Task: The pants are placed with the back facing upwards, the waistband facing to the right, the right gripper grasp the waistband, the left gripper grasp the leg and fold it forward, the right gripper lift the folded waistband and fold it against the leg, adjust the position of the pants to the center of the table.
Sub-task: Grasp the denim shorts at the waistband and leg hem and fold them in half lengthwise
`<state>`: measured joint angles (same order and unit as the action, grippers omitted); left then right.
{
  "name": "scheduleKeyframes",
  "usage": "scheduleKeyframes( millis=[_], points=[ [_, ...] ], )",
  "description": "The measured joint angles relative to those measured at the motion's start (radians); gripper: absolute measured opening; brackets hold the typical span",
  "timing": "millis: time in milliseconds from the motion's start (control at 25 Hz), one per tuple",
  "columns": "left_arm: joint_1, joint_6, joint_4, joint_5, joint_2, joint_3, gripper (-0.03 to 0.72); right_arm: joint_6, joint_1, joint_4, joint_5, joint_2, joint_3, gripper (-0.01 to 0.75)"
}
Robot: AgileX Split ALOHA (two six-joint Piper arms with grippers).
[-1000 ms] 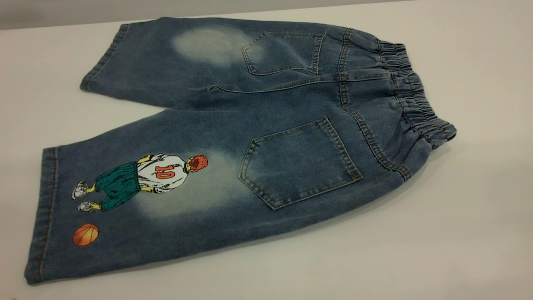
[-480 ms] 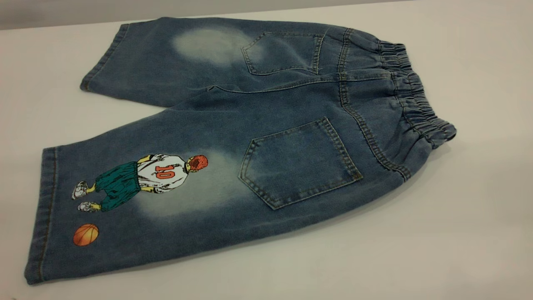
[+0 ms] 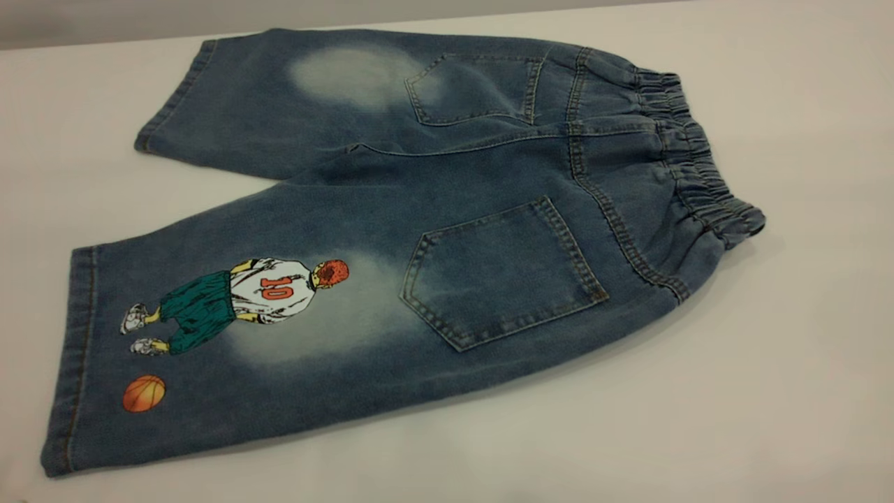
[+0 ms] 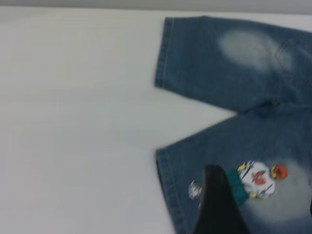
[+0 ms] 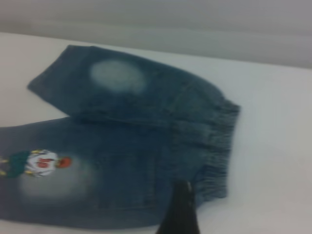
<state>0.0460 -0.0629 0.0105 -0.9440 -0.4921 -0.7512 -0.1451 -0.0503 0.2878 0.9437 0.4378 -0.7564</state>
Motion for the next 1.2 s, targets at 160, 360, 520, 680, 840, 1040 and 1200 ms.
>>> scheduleKeyframes(
  millis=[160,360,520,680,840,1040,1200],
  points=[
    [0.0,0.0,0.022,0.049,-0.181,-0.088,0.411,-0.021,0.0,0.067,0.0,0.182,-0.093,0.556],
    [0.0,0.001,0.068,0.127,-0.378,-0.125,0.411,-0.025,0.0,0.125,-0.045,0.38,-0.152,0.556],
    [0.0,0.006,0.118,0.221,-0.497,-0.13,0.411,-0.072,0.0,0.212,-0.119,0.509,-0.152,0.556],
    [0.0,0.009,0.13,0.357,-0.589,-0.13,0.411,-0.167,0.0,0.319,-0.173,0.639,-0.152,0.556],
    [0.0,0.038,0.128,0.47,-0.668,-0.13,0.411,-0.265,0.0,0.422,-0.174,0.76,-0.152,0.556],
    [0.0,0.057,0.128,0.549,-0.752,-0.133,0.411,-0.362,0.0,0.53,-0.162,0.893,-0.163,0.556],
    [0.0,0.063,0.122,0.555,-0.804,-0.172,0.411,-0.41,0.01,0.558,-0.112,0.996,-0.219,0.556]
  ],
)
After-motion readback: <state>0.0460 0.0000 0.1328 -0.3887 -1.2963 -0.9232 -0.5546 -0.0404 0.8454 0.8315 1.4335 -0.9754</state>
